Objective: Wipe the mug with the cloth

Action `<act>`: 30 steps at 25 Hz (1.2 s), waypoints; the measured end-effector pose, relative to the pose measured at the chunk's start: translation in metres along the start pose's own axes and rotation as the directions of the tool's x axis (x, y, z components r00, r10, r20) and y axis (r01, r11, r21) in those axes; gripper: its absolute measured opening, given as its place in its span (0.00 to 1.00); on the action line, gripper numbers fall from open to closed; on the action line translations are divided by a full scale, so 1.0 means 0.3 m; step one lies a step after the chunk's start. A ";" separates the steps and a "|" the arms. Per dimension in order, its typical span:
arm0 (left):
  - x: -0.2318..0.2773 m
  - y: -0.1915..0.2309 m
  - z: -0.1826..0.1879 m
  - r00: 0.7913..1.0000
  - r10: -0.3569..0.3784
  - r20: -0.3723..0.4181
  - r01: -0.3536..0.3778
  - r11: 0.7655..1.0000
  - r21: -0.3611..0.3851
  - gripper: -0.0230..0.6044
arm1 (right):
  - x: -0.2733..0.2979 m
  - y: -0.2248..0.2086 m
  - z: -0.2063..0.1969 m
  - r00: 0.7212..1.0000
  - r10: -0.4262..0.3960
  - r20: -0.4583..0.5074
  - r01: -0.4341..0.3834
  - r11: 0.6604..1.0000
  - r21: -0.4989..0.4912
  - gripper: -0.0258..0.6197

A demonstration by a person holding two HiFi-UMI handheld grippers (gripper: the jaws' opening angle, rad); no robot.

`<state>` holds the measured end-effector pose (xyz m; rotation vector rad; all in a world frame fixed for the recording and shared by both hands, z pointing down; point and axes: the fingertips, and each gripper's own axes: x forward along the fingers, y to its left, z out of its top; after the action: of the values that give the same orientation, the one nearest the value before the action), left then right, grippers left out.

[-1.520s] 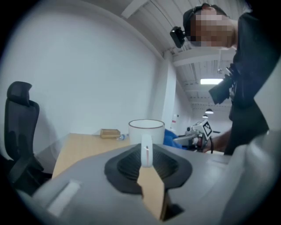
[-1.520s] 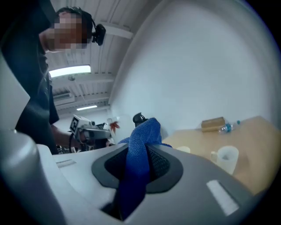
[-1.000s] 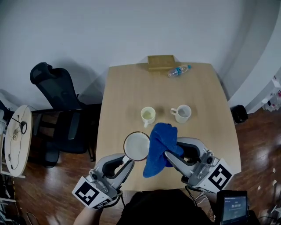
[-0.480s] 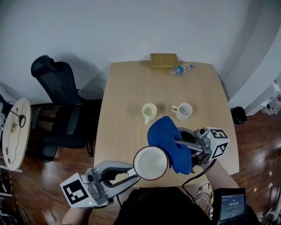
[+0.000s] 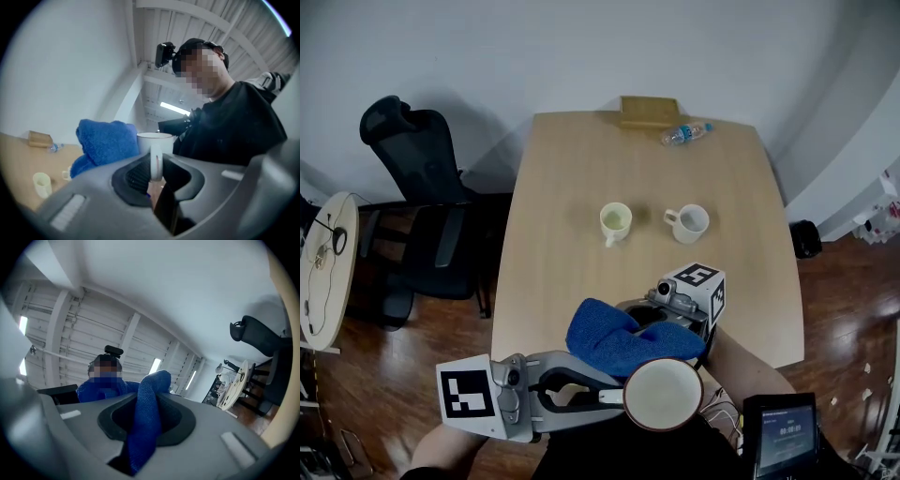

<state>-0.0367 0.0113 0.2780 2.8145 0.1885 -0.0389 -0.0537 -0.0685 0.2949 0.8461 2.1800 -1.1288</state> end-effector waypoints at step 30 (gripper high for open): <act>-0.134 0.600 0.459 0.826 0.534 0.180 -0.545 0.839 0.012 0.13 | 0.058 0.112 0.448 0.450 -0.493 0.745 -0.012 -0.837 -0.547 0.17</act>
<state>-0.0531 -0.2064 0.2055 2.7964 -0.6654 -0.1564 -0.0173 -0.1621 0.1977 -1.5375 2.3292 1.5010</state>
